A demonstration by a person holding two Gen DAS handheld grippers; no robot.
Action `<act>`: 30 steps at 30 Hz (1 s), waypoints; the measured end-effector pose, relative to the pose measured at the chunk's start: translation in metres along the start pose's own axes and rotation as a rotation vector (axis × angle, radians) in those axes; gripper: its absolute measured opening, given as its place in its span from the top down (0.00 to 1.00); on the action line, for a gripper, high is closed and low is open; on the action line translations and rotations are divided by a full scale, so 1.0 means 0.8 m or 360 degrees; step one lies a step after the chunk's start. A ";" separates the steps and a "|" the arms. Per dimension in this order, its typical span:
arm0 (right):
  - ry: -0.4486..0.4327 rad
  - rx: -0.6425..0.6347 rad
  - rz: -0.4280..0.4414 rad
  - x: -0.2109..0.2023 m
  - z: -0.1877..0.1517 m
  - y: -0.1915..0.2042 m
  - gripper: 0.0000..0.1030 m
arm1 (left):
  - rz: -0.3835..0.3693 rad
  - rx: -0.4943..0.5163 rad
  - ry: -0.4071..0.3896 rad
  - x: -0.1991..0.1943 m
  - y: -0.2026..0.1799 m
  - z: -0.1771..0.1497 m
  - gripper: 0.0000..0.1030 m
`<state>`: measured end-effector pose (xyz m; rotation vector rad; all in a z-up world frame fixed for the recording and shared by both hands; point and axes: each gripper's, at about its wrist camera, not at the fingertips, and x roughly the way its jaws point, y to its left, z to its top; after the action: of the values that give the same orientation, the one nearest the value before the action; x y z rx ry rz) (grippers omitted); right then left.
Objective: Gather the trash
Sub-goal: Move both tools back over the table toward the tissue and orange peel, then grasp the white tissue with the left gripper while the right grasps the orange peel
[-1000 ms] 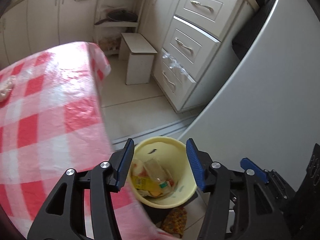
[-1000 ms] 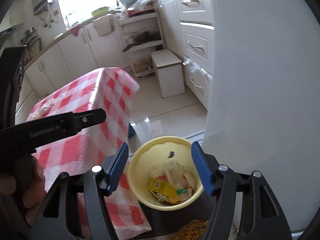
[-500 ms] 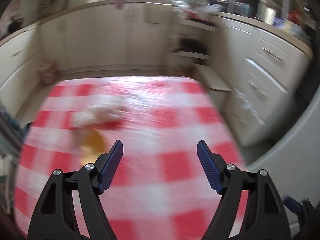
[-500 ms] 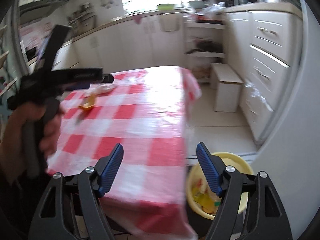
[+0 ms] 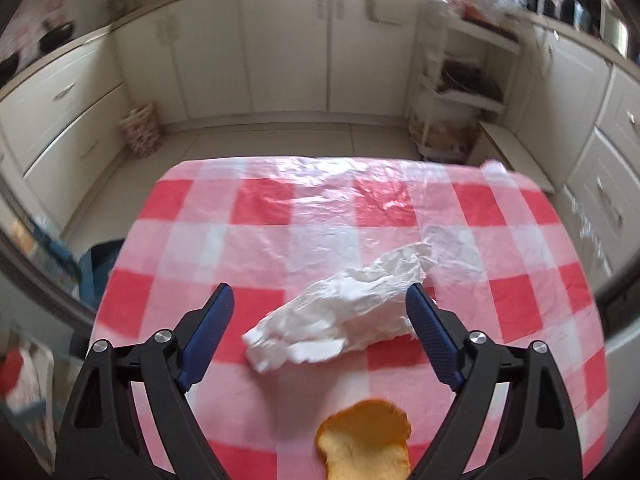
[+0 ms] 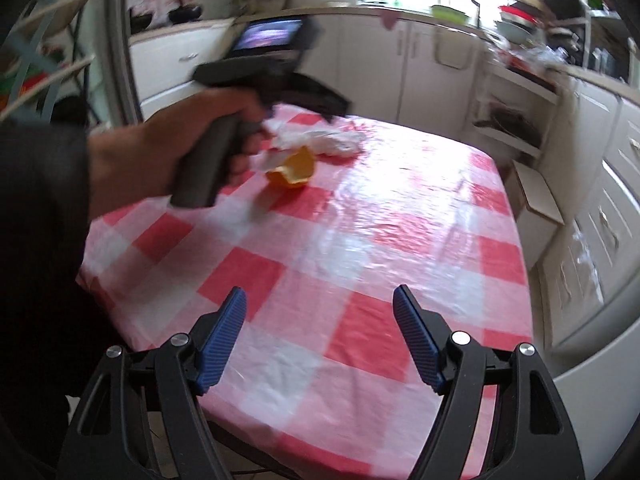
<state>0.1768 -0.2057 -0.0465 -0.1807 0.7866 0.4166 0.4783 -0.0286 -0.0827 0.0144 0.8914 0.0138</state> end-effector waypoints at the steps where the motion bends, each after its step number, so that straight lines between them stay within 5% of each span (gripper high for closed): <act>1: 0.0010 -0.0026 -0.0002 0.006 0.002 0.006 0.29 | -0.0014 0.0024 0.0021 0.005 -0.004 -0.002 0.19; 5: 0.0021 -0.0019 0.0022 0.020 0.012 0.017 0.29 | -0.0059 0.0051 0.0078 0.024 -0.006 -0.001 0.24; 9: 0.0019 0.0046 0.0064 0.033 0.025 0.018 0.29 | -0.0125 0.0057 0.0190 0.042 0.001 -0.004 0.78; 11: 0.0022 0.0094 0.0084 0.041 0.030 0.014 0.29 | -0.0156 0.0090 0.0218 0.042 0.001 -0.007 0.85; 18: 0.0013 0.0239 0.0049 0.047 0.035 -0.013 0.29 | -0.0286 0.0218 0.0392 0.010 -0.016 -0.039 0.90; 25: 0.0006 0.0374 0.0112 0.045 0.034 -0.027 0.29 | -0.0430 0.0096 0.0542 -0.041 -0.001 -0.095 0.90; 30: 0.0036 0.0371 0.0209 0.055 0.034 -0.007 0.29 | -0.0505 -0.0012 0.0528 -0.086 0.015 -0.134 0.90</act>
<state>0.2248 -0.1892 -0.0591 0.0844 0.8652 0.4439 0.3516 -0.0170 -0.0964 -0.1402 1.2172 -0.2835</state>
